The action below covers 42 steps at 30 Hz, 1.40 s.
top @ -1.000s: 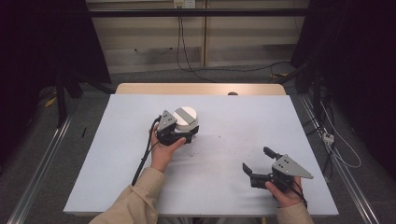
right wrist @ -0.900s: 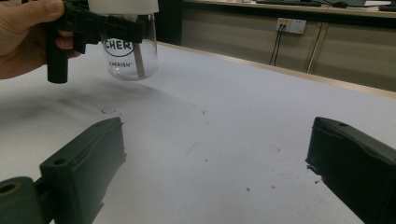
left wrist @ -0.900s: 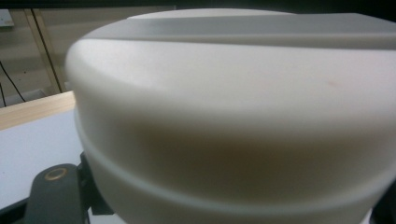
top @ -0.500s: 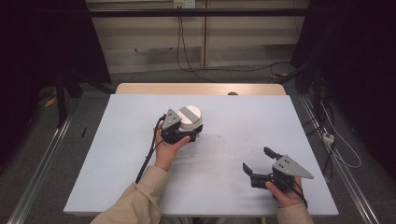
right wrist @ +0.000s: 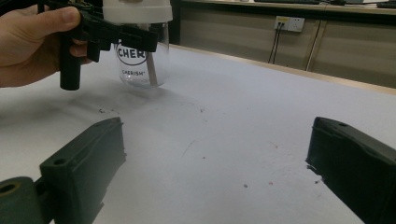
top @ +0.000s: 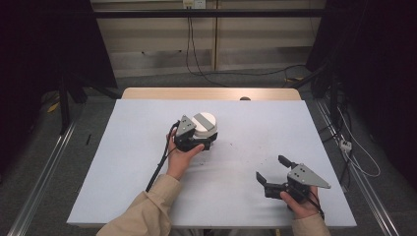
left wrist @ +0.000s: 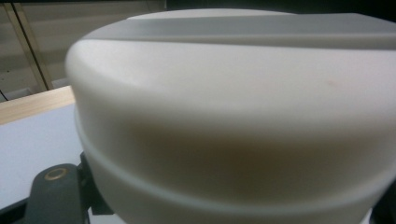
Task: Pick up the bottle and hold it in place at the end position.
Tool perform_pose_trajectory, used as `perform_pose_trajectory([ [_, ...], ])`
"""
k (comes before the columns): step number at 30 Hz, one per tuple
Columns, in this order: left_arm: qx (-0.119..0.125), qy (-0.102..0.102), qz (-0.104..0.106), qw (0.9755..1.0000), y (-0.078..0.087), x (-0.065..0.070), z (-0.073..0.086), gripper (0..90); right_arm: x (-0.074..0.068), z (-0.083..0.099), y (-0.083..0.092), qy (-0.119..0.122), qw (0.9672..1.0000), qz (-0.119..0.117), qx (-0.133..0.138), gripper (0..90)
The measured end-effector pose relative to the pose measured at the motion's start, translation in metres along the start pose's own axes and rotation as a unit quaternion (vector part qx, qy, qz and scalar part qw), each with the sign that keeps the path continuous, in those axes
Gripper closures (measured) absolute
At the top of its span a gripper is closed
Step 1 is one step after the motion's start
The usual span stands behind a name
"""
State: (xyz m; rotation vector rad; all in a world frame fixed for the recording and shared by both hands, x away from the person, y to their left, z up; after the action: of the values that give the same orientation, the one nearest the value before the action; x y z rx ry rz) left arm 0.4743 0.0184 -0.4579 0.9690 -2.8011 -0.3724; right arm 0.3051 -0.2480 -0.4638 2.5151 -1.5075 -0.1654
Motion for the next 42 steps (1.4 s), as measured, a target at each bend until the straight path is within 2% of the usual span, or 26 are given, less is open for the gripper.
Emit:
perform_pose_trajectory([
  [14, -0.011, -0.003, 0.003, 0.9999, -0.005, 0.004, 0.005, 18.5, 0.001, 0.001, 0.000, -0.001, 1.0000, 0.003, -0.002, 4.1],
  [26, -0.020, -0.019, 0.010, 0.9996, -0.012, 0.011, 0.009, 18.4, 0.002, 0.001, 0.000, -0.002, 1.0000, 0.007, -0.002, 3.9],
  [29, -0.019, -0.025, 0.011, 0.9995, -0.013, 0.011, 0.010, 18.5, 0.002, 0.002, 0.000, -0.001, 1.0000, 0.008, -0.003, 3.9],
  [38, -0.014, -0.024, 0.015, 0.9995, -0.014, 0.010, 0.011, 18.4, 0.004, 0.003, -0.001, -0.004, 0.9999, 0.010, -0.006, 3.8],
  [42, -0.015, -0.038, 0.017, 0.9990, -0.014, 0.011, 0.012, 18.4, 0.003, 0.003, -0.003, -0.003, 0.9999, 0.008, -0.008, 3.8],
])
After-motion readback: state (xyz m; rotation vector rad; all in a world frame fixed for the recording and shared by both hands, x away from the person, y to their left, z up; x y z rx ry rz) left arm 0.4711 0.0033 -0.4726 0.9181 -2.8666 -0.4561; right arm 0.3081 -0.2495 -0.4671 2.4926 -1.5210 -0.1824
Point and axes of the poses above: each handheld gripper's, and its own axes: y roughly backward along the jaws, z roughly out of its underside, x roughly to its right, the point moved 4 cm from there along -y, roughly forward along the jaws
